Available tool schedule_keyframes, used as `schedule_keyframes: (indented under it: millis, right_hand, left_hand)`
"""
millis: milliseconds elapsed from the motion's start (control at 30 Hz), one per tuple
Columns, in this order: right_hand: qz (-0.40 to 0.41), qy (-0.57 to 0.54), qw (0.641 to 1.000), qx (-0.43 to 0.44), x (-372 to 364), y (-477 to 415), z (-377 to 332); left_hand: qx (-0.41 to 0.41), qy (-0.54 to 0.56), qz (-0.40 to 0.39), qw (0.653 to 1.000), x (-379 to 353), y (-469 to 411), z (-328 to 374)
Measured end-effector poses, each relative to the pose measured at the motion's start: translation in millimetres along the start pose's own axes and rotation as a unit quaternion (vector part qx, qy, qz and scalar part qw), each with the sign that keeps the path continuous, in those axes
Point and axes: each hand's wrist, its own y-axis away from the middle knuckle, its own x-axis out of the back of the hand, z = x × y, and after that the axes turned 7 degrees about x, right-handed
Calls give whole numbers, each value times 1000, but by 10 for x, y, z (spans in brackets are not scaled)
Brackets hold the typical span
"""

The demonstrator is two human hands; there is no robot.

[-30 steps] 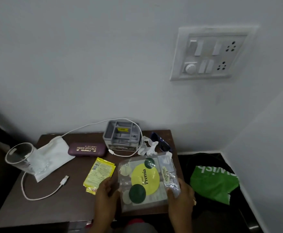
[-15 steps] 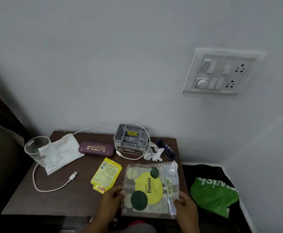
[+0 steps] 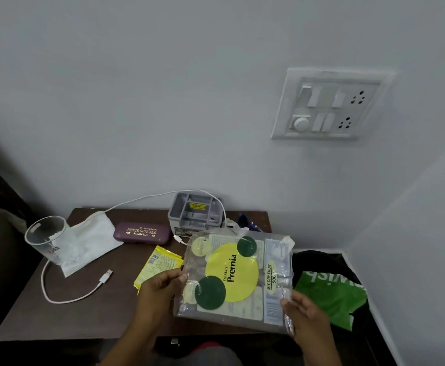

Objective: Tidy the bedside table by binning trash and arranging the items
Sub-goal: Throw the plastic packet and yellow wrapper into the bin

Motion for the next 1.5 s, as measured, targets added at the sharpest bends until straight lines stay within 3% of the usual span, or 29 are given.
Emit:
schedule_keyframes:
  millis: [267, 500, 700, 867, 967, 1100, 1233, 1500]
  right_hand:
    - [38, -19, 999, 23, 228, -108, 53]
    - [104, -24, 990, 90, 680, -256, -38]
    - [258, -8, 958, 122, 1261, -437, 20]
    - [349, 32, 928, 123, 1698, -667, 152]
    - [377, 64, 917, 116, 1844, -849, 302]
    - [346, 104, 932, 33, 1855, -1073, 786]
    - [279, 115, 950, -76, 1746, -1114, 1232]
    - [241, 167, 953, -79, 1409, -948, 1485]
  left_hand:
    - [-5, 5, 6, 1000, -327, -36, 0]
    - [-12, -63, -51, 997, -934, -276, -98]
    - [-36, -144, -185, 971, -1865, -337, -169]
    - [-72, -198, -227, 951, -2576, -494, -257]
    - [-24, -200, -234, 951, -2869, -555, -305]
    - [41, -206, -227, 951, -2873, -605, -491]
    - [42, -214, -222, 951, -2647, -534, -635]
    - [7, -188, -222, 957, -2362, -401, -701]
